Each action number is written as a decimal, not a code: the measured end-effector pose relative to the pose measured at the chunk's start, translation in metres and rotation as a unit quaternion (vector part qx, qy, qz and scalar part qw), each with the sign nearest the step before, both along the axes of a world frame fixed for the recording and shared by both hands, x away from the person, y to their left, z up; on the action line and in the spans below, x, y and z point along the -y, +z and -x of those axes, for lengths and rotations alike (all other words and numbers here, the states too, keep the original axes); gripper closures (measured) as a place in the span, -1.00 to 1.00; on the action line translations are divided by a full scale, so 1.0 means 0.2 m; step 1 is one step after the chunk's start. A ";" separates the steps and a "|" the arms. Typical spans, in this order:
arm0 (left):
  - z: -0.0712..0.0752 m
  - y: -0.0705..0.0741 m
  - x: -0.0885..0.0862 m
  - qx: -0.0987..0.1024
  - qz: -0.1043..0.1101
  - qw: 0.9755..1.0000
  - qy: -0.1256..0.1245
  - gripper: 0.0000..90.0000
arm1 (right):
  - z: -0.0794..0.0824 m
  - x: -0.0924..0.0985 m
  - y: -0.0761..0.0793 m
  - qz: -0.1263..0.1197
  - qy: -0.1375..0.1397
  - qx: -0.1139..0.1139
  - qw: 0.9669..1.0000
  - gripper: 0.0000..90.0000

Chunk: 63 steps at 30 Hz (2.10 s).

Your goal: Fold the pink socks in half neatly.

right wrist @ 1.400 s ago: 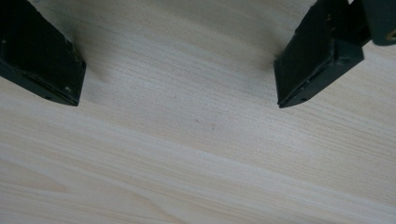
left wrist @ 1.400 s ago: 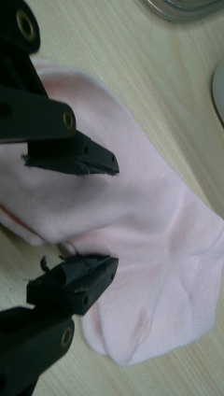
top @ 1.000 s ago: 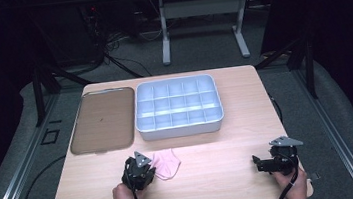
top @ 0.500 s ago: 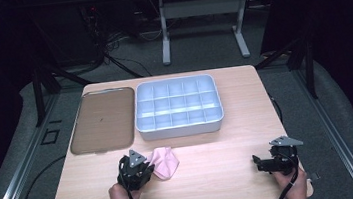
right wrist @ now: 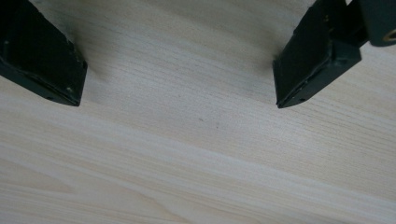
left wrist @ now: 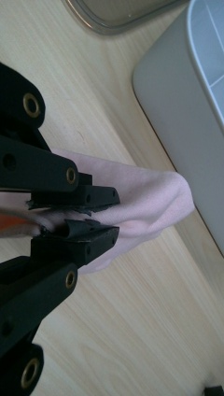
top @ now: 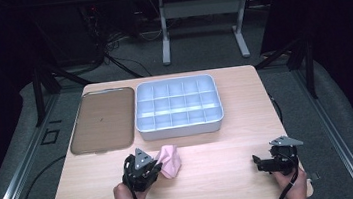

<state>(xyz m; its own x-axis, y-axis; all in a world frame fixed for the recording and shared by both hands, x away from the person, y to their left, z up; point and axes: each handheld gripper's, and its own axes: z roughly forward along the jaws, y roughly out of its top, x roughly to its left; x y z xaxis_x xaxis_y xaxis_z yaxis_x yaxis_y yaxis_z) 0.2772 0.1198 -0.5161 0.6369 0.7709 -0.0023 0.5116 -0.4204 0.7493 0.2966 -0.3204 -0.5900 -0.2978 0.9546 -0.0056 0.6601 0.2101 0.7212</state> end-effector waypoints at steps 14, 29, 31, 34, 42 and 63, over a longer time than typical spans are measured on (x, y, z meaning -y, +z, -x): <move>0.04 0.05 0.14 0.008 0.013 0.999 -0.040 0.76 | 0.00 0.00 0.00 -0.001 -0.001 -0.001 1.000 -0.96; 0.06 -0.02 0.32 -0.003 0.000 0.997 -0.074 0.76 | 0.00 0.00 0.00 0.001 0.000 -0.002 1.000 -0.96; 0.05 -0.04 0.34 -0.006 -0.001 0.997 -0.072 0.76 | 0.00 0.00 0.00 0.000 0.000 0.000 1.000 -0.95; 0.05 -0.07 0.36 -0.014 -0.008 0.997 -0.074 0.75 | 0.00 0.00 0.00 0.000 0.000 0.000 1.000 -0.95; 0.02 -0.17 0.42 -0.028 -0.030 0.996 -0.080 0.70 | 0.00 0.00 0.00 0.001 0.001 -0.001 1.000 -0.95; -0.04 -0.12 0.11 -0.028 0.023 0.999 -0.009 -0.69 | 0.00 0.00 0.00 -0.002 0.005 -0.001 1.000 -0.90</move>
<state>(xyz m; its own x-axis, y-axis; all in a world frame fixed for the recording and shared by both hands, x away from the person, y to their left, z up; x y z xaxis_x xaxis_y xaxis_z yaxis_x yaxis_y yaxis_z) 0.2850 0.0981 -0.5403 0.6490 0.7572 -0.0737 0.5462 -0.3964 0.7379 0.2958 -0.3210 -0.5894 -0.3074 0.9516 -0.0005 0.6596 0.2134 0.7207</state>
